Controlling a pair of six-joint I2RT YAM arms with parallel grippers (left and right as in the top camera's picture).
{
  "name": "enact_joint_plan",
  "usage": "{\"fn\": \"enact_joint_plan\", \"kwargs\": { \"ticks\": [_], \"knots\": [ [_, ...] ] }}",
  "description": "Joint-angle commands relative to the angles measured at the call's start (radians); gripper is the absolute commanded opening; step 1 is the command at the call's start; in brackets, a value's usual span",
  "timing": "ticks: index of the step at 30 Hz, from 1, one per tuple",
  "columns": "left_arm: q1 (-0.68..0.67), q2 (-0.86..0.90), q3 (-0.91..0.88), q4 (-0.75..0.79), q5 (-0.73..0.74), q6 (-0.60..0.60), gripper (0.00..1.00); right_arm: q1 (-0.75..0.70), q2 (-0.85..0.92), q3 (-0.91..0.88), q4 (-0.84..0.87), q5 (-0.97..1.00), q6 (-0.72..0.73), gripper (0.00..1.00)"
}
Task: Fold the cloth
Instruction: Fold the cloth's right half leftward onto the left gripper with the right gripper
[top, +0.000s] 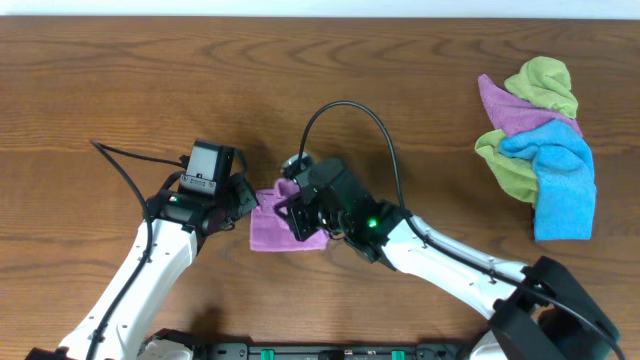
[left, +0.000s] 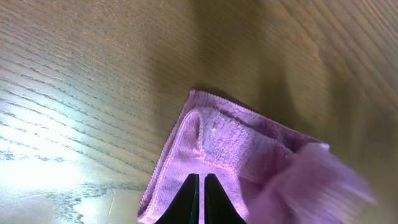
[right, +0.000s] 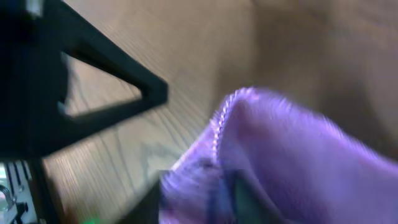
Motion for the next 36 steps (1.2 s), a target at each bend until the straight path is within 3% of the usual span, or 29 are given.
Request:
{"fn": "enact_joint_plan", "kwargs": {
  "ticks": [1,4,10,21,26,36],
  "knots": [
    [0.007,-0.01,0.016,-0.013,-0.023,0.014,0.06,0.025,0.002,0.018,0.048,-0.056,-0.023,0.6],
    [0.007,-0.01,0.016,-0.02,-0.023,0.014,0.06,0.036,0.002,0.018,0.077,-0.087,-0.023,0.71],
    [0.007,-0.014,0.016,-0.021,-0.029,0.013,0.06,0.04,0.001,0.018,0.074,-0.09,-0.023,0.75],
    [0.008,-0.064,0.016,-0.043,-0.05,0.014,0.06,-0.065,0.005,0.019,-0.075,-0.008,-0.037,0.76],
    [0.008,-0.069,0.016,-0.065,-0.048,0.014,0.06,-0.148,0.023,0.019,-0.108,-0.098,-0.18,0.75],
    [0.008,-0.069,0.016,-0.095,-0.026,0.014,0.06,-0.192,0.118,0.019,-0.095,-0.242,-0.287,0.68]
  ]
}}
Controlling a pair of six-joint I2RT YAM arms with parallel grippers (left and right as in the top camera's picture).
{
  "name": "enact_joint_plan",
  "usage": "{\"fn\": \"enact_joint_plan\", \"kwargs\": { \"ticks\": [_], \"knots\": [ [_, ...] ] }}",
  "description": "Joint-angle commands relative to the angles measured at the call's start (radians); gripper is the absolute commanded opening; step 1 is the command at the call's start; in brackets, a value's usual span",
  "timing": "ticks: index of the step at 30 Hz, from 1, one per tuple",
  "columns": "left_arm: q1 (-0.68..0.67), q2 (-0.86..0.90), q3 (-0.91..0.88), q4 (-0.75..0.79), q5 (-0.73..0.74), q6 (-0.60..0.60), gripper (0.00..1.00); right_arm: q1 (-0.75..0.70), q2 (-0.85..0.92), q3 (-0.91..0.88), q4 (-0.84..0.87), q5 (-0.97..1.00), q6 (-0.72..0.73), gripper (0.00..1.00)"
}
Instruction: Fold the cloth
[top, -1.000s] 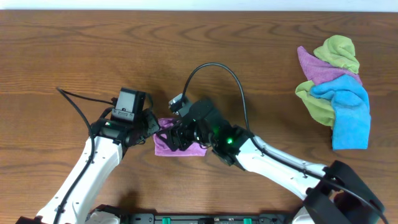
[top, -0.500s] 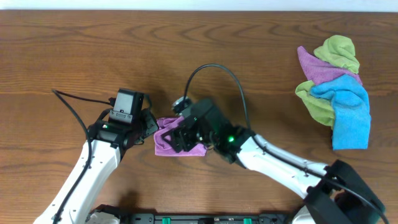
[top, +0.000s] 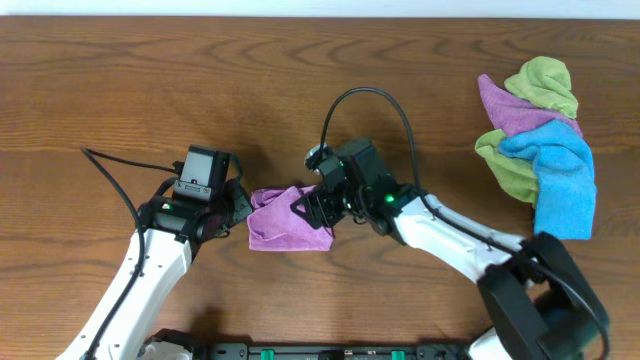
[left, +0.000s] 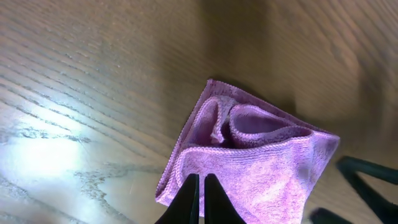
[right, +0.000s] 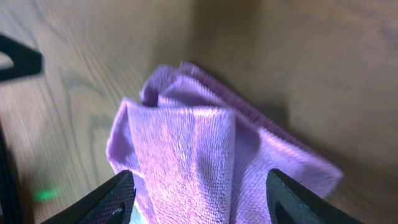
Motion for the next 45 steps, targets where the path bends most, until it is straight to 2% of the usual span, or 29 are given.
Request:
{"fn": "enact_joint_plan", "kwargs": {
  "ticks": [1,5,10,20,25,34,40,45],
  "knots": [
    [0.004,-0.008,0.016,-0.014,-0.001,0.013,0.06,-0.009,0.037,0.017,0.013,-0.083,-0.065,0.68],
    [0.004,-0.008,0.016,-0.027,-0.001,0.013,0.06,-0.009,0.049,0.017,0.04,-0.088,-0.069,0.66],
    [0.004,-0.008,0.016,-0.034,-0.002,0.013,0.06,-0.009,0.051,0.017,0.056,-0.088,-0.068,0.54],
    [0.004,-0.008,0.016,-0.035,-0.005,0.013,0.06,-0.007,0.08,0.017,0.07,-0.089,-0.068,0.52],
    [0.004,-0.008,0.016,-0.035,-0.018,0.013,0.06,0.007,0.08,0.017,0.101,-0.104,-0.068,0.41],
    [0.004,-0.008,0.016,-0.035,-0.033,0.013,0.06,0.04,0.08,0.017,0.099,-0.209,-0.052,0.06],
    [0.004,-0.008,0.016,-0.035,-0.055,0.013,0.06,0.066,0.08,0.017,0.08,-0.304,-0.04,0.04],
    [0.004,-0.008,0.016,-0.034,-0.062,0.014,0.06,0.105,0.08,0.017,0.044,-0.351,-0.041,0.14]
  ]
}}
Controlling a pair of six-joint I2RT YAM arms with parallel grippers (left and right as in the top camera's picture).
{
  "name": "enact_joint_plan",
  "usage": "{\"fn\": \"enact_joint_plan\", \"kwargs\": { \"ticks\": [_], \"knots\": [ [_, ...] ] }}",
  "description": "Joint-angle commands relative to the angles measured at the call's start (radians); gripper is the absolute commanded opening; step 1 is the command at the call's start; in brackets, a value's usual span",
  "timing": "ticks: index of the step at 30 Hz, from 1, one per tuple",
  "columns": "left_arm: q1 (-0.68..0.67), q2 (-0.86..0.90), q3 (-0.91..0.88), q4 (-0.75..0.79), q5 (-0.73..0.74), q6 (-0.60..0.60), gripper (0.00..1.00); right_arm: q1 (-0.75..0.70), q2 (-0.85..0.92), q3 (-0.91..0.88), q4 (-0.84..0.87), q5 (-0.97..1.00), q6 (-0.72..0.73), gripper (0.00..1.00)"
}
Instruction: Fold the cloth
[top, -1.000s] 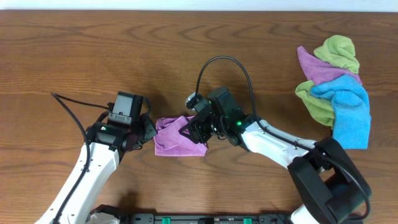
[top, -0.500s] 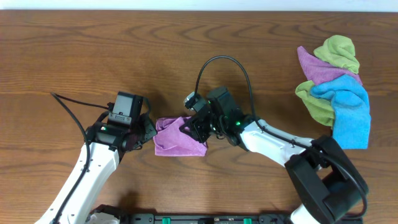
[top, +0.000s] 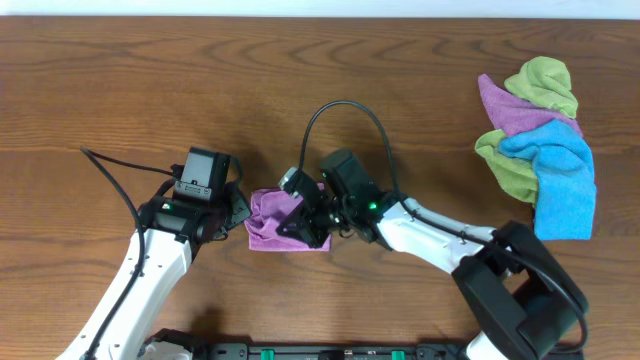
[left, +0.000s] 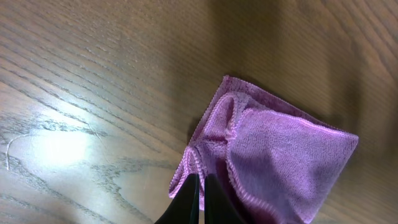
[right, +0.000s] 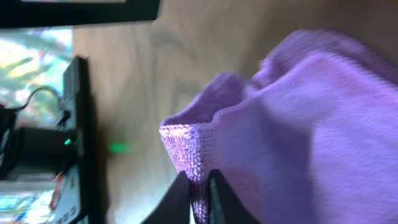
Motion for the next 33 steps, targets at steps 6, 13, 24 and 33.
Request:
{"fn": "enact_joint_plan", "kwargs": {
  "ticks": [6,13,24,33],
  "knots": [
    [0.013,-0.008,0.016,-0.002,-0.053,0.014,0.08,0.102,0.011,0.016,-0.032,-0.066,0.001,0.26],
    [0.055,-0.008,0.016,-0.004,-0.049,0.014,0.19,0.151,0.006,0.016,-0.03,-0.002,0.054,0.44],
    [0.076,-0.008,0.016,-0.011,0.012,0.014,0.43,0.08,-0.146,0.023,-0.035,0.134,0.08,0.79],
    [0.076,-0.008,0.016,-0.014,0.113,0.014,0.7,-0.026,-0.348,0.023,-0.232,0.285,0.086,0.99]
  ]
}}
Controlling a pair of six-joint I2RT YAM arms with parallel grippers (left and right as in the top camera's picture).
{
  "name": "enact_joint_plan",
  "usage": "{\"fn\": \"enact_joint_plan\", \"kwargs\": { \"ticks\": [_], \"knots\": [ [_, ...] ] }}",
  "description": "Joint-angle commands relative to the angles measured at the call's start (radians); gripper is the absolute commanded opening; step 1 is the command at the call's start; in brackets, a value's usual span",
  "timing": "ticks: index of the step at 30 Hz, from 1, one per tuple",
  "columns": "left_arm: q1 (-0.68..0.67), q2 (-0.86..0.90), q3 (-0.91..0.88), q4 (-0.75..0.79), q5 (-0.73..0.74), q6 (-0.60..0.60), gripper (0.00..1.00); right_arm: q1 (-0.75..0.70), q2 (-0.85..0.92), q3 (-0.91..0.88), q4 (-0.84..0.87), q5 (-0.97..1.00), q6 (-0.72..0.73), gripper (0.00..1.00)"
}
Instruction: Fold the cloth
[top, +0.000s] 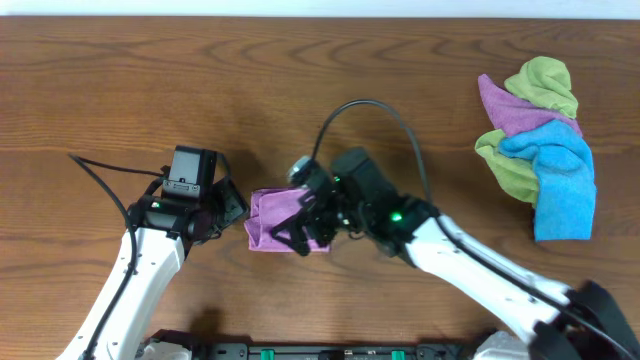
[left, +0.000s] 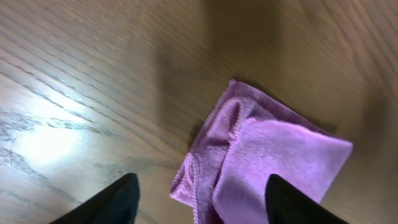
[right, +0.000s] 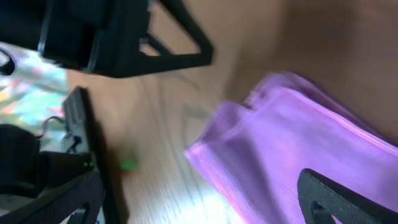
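The purple cloth lies folded into a small square on the wooden table. In the left wrist view the cloth shows doubled layers at its near edge. My left gripper is open just left of the cloth, its fingers spread wide with nothing between them. Open as well, my right gripper stands over the cloth's right part. The right wrist view shows the cloth below its spread fingers.
A pile of green, purple and blue cloths lies at the table's right end. Cables run from both arms over the table. The left arm's body shows close by in the right wrist view.
Both grippers have opened. The left one was shut at the cloth's left edge and now stands a little further left. The right one has let go of the cloth's edge.
First both grippers were shut at the cloth, the right one holding a lifted part. Then the right gripper was open and the cloth lay bunched with a loose fold. Later it was shut on the cloth's edge. Now the cloth lies as a flat square, both grippers open.
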Motion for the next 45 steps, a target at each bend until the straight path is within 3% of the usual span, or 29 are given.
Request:
{"fn": "enact_joint_plan", "kwargs": {
  "ticks": [1,7,16,31,45],
  "knots": [
    [0.008,-0.008,0.016,-0.006,0.051,0.007,0.72,-0.045,-0.072,0.015,-0.069,0.077,-0.004,0.99],
    [0.008,-0.008,0.016,-0.015,0.123,0.006,0.98,-0.117,-0.227,0.014,-0.353,0.177,-0.087,0.99],
    [0.008,-0.008,0.016,-0.074,0.171,0.003,0.95,-0.121,-0.542,-0.042,-0.573,0.449,-0.069,0.99],
    [0.007,-0.007,0.013,-0.135,0.252,0.003,0.95,-0.121,-0.987,-0.37,-0.578,0.568,0.233,0.99],
    [0.006,-0.006,-0.061,-0.146,0.281,-0.005,0.95,-0.121,-1.091,-0.517,-0.544,0.566,0.312,0.99]
  ]
}}
